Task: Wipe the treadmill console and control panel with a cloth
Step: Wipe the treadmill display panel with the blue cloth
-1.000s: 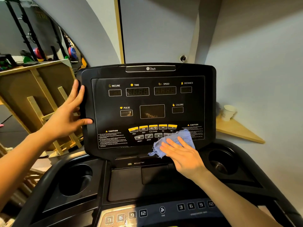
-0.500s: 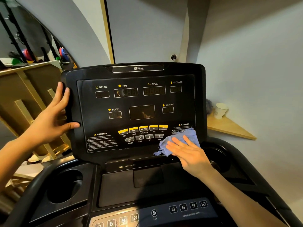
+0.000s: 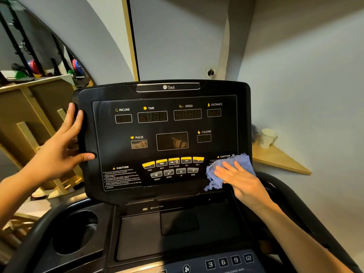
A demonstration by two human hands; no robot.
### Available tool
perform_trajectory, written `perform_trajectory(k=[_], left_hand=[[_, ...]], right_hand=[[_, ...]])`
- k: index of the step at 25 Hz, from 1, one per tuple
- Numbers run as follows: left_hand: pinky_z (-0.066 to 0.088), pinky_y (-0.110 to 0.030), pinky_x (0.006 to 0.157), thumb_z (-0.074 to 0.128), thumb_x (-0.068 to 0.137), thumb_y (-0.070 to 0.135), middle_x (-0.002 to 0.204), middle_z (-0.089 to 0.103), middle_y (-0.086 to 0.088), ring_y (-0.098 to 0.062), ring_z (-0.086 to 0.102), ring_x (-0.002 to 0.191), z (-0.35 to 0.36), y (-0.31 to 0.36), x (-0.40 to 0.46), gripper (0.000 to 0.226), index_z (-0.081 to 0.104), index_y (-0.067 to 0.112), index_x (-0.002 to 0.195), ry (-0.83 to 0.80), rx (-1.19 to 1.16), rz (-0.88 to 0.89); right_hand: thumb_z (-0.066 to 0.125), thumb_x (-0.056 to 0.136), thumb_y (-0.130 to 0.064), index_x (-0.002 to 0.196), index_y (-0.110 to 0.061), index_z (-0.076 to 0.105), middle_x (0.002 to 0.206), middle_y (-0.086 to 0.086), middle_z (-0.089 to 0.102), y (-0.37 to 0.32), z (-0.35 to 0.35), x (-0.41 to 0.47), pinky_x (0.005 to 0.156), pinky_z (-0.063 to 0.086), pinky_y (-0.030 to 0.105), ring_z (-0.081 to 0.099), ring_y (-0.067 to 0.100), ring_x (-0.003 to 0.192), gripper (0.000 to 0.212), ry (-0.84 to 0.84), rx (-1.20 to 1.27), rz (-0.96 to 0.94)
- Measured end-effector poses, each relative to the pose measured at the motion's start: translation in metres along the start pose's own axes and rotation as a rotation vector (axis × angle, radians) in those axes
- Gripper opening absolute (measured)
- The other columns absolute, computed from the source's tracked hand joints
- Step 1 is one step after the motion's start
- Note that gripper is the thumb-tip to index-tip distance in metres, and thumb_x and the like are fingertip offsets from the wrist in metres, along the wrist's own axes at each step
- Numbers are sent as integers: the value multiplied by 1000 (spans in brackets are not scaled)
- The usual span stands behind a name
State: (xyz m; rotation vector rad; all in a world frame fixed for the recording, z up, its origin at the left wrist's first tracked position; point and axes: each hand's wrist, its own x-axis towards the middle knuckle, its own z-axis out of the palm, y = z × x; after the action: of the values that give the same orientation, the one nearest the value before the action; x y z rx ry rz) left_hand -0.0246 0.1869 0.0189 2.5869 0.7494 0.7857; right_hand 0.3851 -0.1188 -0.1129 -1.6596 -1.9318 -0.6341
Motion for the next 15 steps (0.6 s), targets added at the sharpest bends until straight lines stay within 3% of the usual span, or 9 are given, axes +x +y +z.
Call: perform_trajectory(k=[8, 15], left_hand=[[36, -57, 109, 81, 68, 5, 164, -13, 19, -21, 9, 152, 0, 0, -1, 121, 5, 39, 155, 12, -8, -10], [37, -55, 112, 79, 71, 15, 163, -16, 20, -16, 7, 152, -2, 6, -3, 115, 4, 34, 156, 2, -22, -11]], right_hand=[[38, 94, 3, 131, -5, 58, 140, 7, 54, 30, -19, 89, 115, 30, 48, 43, 21, 136, 43, 212, 59, 75], [45, 89, 10, 129, -3, 59, 135, 12, 57, 43, -27, 193, 117, 25, 48, 47, 29, 132, 44, 474, 68, 205]])
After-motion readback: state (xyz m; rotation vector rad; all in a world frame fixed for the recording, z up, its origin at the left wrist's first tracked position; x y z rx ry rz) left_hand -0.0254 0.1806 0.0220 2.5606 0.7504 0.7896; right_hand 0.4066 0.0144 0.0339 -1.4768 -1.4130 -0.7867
